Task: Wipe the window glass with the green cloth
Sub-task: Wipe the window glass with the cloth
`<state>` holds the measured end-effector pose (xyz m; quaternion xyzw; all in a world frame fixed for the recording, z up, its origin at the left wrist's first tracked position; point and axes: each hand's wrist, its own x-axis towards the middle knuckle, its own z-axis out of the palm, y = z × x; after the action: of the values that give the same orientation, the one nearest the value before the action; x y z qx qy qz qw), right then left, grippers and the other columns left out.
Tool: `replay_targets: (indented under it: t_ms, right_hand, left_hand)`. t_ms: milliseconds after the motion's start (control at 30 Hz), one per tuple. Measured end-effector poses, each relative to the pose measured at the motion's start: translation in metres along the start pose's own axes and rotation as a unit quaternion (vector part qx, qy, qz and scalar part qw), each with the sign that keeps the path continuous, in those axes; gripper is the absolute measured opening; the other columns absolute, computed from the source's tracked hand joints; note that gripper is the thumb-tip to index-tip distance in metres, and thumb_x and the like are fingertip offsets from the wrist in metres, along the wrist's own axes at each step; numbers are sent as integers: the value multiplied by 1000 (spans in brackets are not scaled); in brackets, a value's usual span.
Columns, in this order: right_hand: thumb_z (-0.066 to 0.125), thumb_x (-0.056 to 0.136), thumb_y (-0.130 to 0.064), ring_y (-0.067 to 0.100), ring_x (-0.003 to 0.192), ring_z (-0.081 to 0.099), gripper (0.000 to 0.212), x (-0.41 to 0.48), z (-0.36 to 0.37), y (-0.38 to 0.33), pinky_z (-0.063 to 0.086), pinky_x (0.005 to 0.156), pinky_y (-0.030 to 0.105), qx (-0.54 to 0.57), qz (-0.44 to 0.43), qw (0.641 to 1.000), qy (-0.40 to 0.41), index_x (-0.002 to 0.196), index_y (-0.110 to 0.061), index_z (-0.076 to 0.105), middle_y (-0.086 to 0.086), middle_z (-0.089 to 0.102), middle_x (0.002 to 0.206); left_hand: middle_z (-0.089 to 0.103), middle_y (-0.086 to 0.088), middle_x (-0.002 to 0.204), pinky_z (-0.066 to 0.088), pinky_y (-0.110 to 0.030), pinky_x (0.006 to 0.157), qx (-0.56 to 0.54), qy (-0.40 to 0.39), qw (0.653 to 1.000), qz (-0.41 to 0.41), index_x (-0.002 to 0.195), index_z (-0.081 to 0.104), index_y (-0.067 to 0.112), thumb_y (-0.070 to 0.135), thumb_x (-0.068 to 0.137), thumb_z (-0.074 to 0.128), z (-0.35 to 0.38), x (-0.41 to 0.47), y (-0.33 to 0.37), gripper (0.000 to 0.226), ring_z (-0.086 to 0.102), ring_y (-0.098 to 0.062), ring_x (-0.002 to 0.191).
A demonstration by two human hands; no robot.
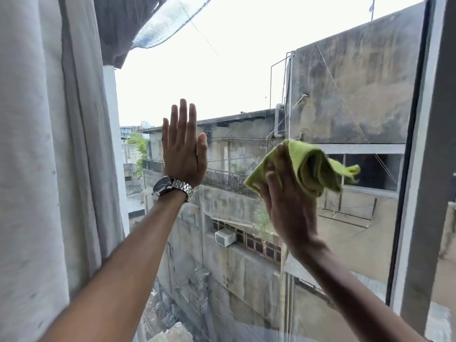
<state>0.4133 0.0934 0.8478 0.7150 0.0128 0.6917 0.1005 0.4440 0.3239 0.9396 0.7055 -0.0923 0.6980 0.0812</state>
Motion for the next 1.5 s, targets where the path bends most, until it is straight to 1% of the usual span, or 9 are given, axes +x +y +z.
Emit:
replay_targets:
  t_ms: [100,300,367,467,667,900,1033,1233,1500]
  right_hand:
    - [57,105,-33,35,148,39,25,56,-16,-28,33,123,56,236,78,969,-10,112,-11,66,19,45,155]
    - [65,100,-37,23,150,37,36,-29,-2,-51,42,118,49,243,-145,958,-50,130,-18,59,14,37,162]
    - [46,105,-52,-6,144,39,26,-67,0,-13,31,125,32,240,-75,960,-121,118,-44,67,13,15,169]
    - [48,104,-50,24,122,64,33,-85,6,59,50,100,40,234,61,963,-120,124,-30,63,23,50,150]
    - [46,108,-40,39,154,23,35,-5,13,81,17,128,59,210,109,971,-9,114,-7,53,22,32,162]
    - [55,106,-39,33,149,38,45,-58,14,114,44,117,53,179,-237,954,-42,138,-8,50,17,36,161]
    - [38,110,-48,42,105,67,44,-45,11,137,57,86,54,234,-44,969,-64,140,-17,44,21,66,125]
    - [45,107,-40,39,154,25,38,44,5,57,14,129,55,217,61,974,-22,121,-6,55,22,34,161]
    - [75,89,-50,20,119,63,45,-60,2,15,47,107,33,290,-198,934,-63,123,-30,54,-3,71,129]
  left_hand:
    - [16,-11,171,12,-51,131,5,0,1000,2,161,17,13,34,106,20,1,-1,-3,59,10,-24,160]
    - [18,-12,170,13,-52,130,-1,10,1000,3,161,19,12,32,106,24,0,-2,-1,59,12,-26,160]
    - [19,-13,170,14,-52,130,-8,14,1000,3,160,20,11,31,105,26,-2,-1,2,59,13,-27,160]
    - [19,-14,170,14,-53,130,-10,10,1000,2,160,20,10,30,104,27,-4,-2,3,60,13,-27,160]
    - [18,-15,170,12,-52,130,-6,3,1000,5,160,19,9,28,104,28,-5,-3,5,60,13,-29,160]
    - [17,-16,170,13,-56,129,16,-33,998,-44,160,19,8,25,105,29,-18,-8,21,59,13,-31,159]
    - [16,-14,171,13,-57,129,34,-67,994,-77,161,18,11,29,104,26,-22,-25,27,60,13,-29,160]
    - [15,-8,172,12,-55,130,32,-35,997,-56,162,16,16,37,104,18,-8,-30,11,61,10,-23,160]
    - [18,-10,170,14,-55,129,8,4,999,-38,161,19,17,33,104,23,0,-33,13,60,15,-26,160]
